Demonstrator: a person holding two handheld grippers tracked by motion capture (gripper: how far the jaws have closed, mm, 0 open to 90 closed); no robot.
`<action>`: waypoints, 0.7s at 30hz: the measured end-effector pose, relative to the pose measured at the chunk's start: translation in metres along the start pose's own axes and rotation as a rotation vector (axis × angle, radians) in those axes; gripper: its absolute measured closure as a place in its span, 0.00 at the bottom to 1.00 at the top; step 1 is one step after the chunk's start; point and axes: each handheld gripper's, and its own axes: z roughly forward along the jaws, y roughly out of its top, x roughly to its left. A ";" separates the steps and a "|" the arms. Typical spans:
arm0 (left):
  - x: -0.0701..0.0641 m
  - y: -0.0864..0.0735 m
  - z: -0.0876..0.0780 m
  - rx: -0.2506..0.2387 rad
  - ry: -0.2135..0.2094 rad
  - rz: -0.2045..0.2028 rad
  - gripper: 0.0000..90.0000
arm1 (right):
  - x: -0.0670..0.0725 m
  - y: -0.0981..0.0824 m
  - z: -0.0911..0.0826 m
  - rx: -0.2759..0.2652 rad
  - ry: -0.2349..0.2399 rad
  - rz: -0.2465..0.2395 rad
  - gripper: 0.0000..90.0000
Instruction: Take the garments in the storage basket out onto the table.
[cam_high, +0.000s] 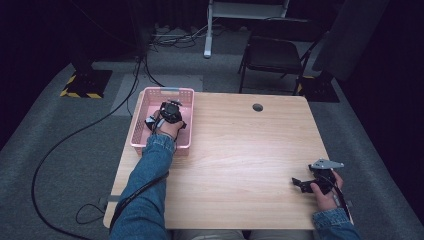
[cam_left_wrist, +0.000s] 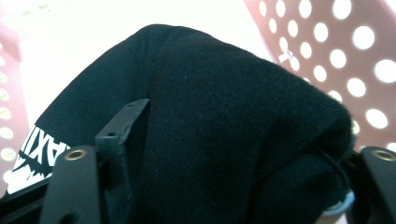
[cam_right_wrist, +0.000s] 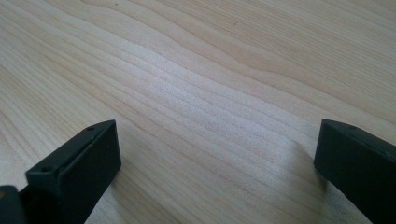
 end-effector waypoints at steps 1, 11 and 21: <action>0.001 0.000 0.000 0.004 -0.001 0.003 0.38 | 0.000 0.000 0.000 0.001 0.000 0.001 0.00; 0.007 -0.001 -0.001 -0.003 -0.033 -0.039 0.45 | 0.000 0.000 0.000 0.001 0.000 0.001 0.00; 0.017 -0.004 -0.003 -0.020 -0.075 -0.093 0.46 | 0.000 0.000 0.000 0.001 0.001 0.002 0.00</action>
